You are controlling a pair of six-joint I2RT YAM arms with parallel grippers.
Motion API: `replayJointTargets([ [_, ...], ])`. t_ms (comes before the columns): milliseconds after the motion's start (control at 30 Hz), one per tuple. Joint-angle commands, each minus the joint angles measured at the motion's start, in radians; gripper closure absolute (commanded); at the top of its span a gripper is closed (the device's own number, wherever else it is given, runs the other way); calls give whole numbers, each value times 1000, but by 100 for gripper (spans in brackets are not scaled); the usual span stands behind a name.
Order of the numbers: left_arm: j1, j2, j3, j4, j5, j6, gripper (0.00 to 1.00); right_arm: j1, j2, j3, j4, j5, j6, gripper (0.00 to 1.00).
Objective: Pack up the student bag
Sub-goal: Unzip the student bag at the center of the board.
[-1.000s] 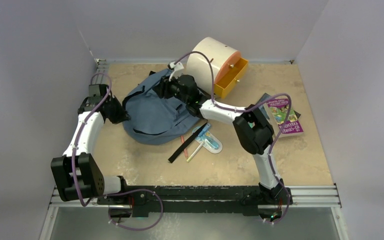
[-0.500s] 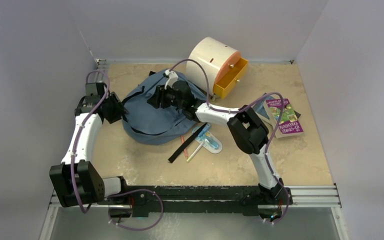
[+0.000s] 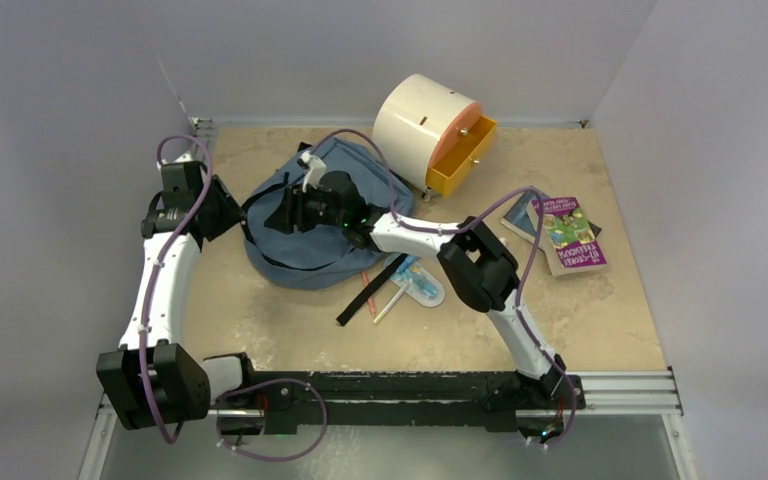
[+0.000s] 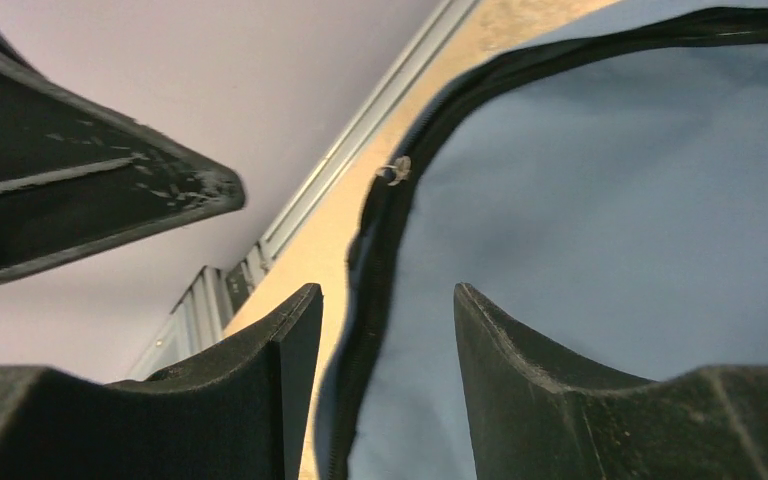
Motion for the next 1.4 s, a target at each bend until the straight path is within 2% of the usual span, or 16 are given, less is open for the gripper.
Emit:
replayJointTargets([
  [0, 7, -26, 23, 23, -15, 12, 56, 19, 27, 79, 25, -60, 71, 46],
  [733, 6, -28, -2, 43, 24, 21, 56, 51, 175, 241, 41, -124, 198, 45],
  [1367, 6, -26, -17, 54, 45, 25, 56, 52, 262, 335, 83, -87, 261, 56],
])
